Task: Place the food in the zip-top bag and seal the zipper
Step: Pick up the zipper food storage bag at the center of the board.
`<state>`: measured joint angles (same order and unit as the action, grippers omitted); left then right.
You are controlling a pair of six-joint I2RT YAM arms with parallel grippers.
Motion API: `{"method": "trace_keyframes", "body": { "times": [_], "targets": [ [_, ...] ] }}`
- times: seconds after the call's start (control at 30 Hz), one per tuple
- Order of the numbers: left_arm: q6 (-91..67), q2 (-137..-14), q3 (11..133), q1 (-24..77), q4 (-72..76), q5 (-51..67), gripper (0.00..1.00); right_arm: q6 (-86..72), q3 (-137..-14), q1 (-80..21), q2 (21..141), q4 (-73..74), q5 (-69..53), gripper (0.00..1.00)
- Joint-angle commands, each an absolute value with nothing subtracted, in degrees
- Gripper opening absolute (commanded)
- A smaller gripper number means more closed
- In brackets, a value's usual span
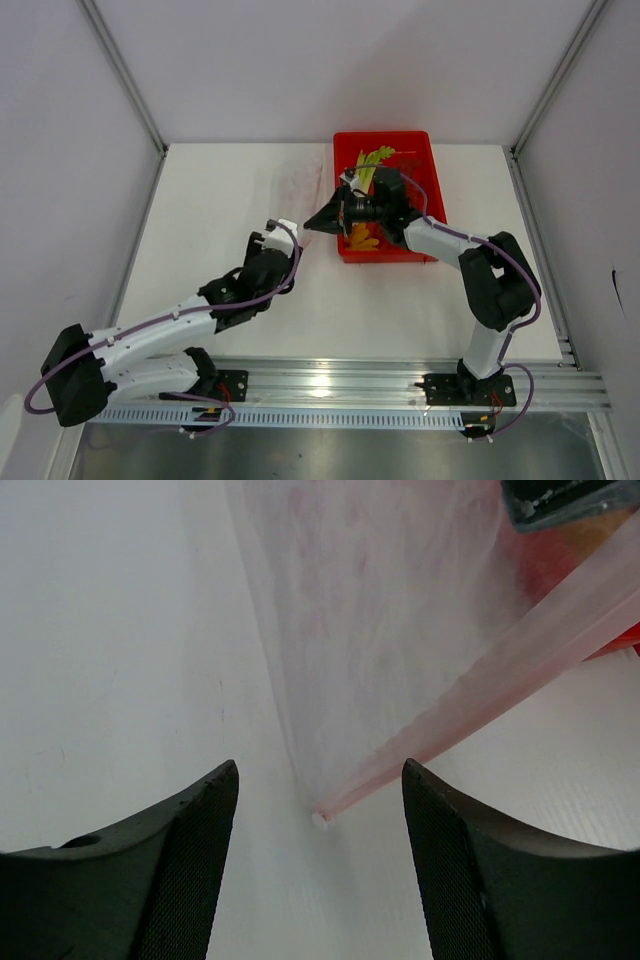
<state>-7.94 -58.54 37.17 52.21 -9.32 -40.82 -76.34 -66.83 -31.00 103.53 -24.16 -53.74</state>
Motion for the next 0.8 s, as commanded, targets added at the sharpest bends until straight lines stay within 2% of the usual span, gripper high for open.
{"method": "trace_keyframes", "body": {
  "times": [0.0,0.37,0.77],
  "targets": [
    [-7.47,-60.64,37.17,51.24,-6.32,-38.67,0.7,-77.78,-66.71,-31.11,103.54,-27.95,-55.19,0.0],
    [-14.41,-50.19,33.84,51.42,-12.04,-41.13,0.72,-77.96,-66.62,-31.55,103.45,-28.21,-54.93,0.0],
    [-12.83,-42.98,24.71,54.05,-3.0,-34.46,0.7,-79.36,-66.18,-31.55,103.8,-30.4,-55.02,0.0]
  ]
}}
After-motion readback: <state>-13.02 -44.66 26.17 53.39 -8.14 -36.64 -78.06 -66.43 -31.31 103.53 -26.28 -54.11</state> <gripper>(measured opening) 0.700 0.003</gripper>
